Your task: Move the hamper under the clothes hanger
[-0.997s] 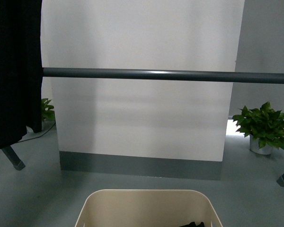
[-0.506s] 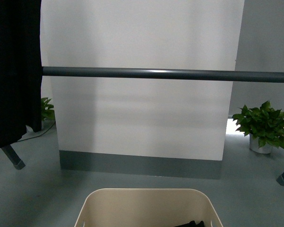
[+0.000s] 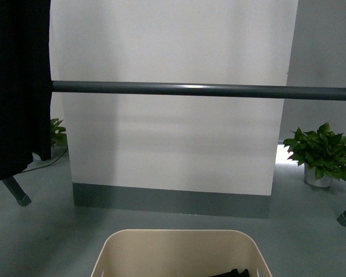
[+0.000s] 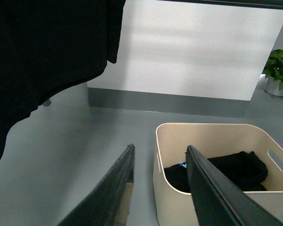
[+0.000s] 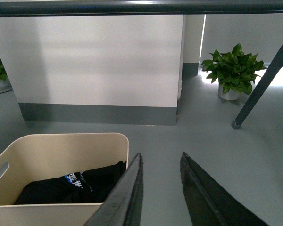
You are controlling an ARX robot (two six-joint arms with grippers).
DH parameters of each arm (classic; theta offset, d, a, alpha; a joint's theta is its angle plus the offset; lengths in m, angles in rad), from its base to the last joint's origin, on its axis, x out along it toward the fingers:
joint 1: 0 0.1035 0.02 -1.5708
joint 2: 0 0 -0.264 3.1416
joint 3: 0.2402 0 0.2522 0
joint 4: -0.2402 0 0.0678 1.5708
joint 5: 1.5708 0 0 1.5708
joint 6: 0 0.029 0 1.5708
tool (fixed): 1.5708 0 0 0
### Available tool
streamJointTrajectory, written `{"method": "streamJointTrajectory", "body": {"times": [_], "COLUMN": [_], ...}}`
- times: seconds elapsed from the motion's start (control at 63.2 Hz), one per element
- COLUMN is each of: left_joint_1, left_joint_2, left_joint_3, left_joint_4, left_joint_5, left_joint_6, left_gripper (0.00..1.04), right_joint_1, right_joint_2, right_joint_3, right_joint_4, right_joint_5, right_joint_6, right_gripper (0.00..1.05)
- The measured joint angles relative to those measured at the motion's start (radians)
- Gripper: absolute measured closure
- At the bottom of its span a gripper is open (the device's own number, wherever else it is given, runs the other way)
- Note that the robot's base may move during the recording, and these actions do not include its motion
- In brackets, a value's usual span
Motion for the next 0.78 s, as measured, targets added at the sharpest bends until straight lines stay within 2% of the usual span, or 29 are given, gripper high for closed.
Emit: {"method": "streamJointTrajectory", "body": {"times": [0.079, 0.19, 0.301, 0.348, 0.396, 0.475, 0.775], "left_joint_1": [0.0, 0.0, 0.0, 0.0, 0.0, 0.0, 0.0], "left_joint_2": [0.0, 0.0, 0.0, 0.0, 0.0, 0.0, 0.0], "left_joint_3": [0.0, 0.0, 0.0, 0.0, 0.0, 0.0, 0.0], "left_joint_4": [0.0, 0.0, 0.0, 0.0, 0.0, 0.0, 0.0], "left_joint_5": [0.0, 0.0, 0.0, 0.0, 0.0, 0.0, 0.0], "left_joint_6": [0.0, 0.0, 0.0, 0.001, 0.001, 0.001, 0.001], "left_gripper": [0.53, 0.28, 0.1, 0.05, 0.06, 0.07, 0.07], "right_joint_1": [0.0, 0.0, 0.0, 0.0, 0.0, 0.0, 0.0], "right_joint_2": [0.0, 0.0, 0.0, 0.0, 0.0, 0.0, 0.0], "right_joint_3": [0.0, 0.0, 0.0, 0.0, 0.0, 0.0, 0.0], "right_joint_4": [0.0, 0.0, 0.0, 0.0, 0.0, 0.0, 0.0], "right_joint_5": [0.0, 0.0, 0.0, 0.0, 0.0, 0.0, 0.0], "right_joint_6": [0.0, 0.0, 0.0, 0.0, 0.001, 0.001, 0.001], "right_gripper": [0.6, 0.35, 0.2, 0.11, 0.06, 0.08, 0.08]}}
